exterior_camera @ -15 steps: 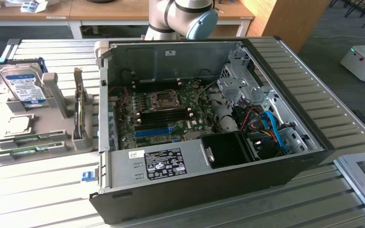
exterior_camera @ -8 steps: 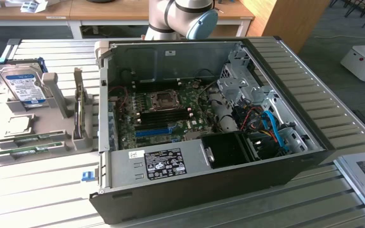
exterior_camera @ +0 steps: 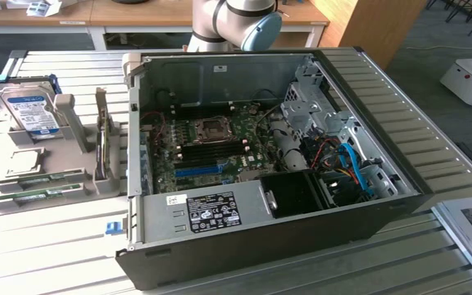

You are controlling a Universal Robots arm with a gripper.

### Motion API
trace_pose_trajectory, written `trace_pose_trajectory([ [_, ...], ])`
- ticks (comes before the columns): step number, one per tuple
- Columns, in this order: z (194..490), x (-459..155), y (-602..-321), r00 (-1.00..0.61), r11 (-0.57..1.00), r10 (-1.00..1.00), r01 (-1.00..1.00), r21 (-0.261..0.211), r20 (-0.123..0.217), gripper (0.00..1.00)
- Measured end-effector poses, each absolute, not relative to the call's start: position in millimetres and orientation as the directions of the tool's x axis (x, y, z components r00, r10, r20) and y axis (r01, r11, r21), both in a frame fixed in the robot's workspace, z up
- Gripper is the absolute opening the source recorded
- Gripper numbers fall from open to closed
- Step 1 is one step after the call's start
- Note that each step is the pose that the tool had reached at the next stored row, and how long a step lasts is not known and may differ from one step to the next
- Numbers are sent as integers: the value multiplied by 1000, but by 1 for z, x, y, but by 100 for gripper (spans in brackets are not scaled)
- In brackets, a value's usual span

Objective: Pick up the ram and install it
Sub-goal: 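Pick up the ram and move it above insertion slot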

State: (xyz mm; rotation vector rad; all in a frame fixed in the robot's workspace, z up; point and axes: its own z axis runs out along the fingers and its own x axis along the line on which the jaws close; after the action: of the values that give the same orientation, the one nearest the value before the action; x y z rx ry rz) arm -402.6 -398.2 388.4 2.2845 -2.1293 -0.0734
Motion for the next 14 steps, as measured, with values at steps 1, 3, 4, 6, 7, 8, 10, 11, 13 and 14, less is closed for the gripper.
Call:
trace_pose_trajectory([
  [1, 388, -403, -398, 70, -71, -997, -996, 45, -22, 10],
  [3, 388, -402, -398, 70, -71, -997, -996, 45, -22, 10],
  [4, 388, -403, -398, 70, -71, -997, -996, 45, -22, 10],
  [6, 387, -403, -398, 70, -71, -997, -996, 45, -22, 10],
  [7, 387, -403, -398, 70, -71, -997, -996, 45, -22, 10],
  [8, 387, -403, -398, 70, -71, -997, -996, 45, -22, 10],
  [10, 387, -403, -398, 70, -71, -997, -996, 45, -22, 10],
  [11, 387, -403, -398, 70, -71, -997, -996, 45, -22, 10],
  [13, 387, -403, -398, 70, -71, -997, -996, 45, -22, 10],
  [14, 387, -403, -398, 70, -71, -997, -996, 45, -22, 10],
])
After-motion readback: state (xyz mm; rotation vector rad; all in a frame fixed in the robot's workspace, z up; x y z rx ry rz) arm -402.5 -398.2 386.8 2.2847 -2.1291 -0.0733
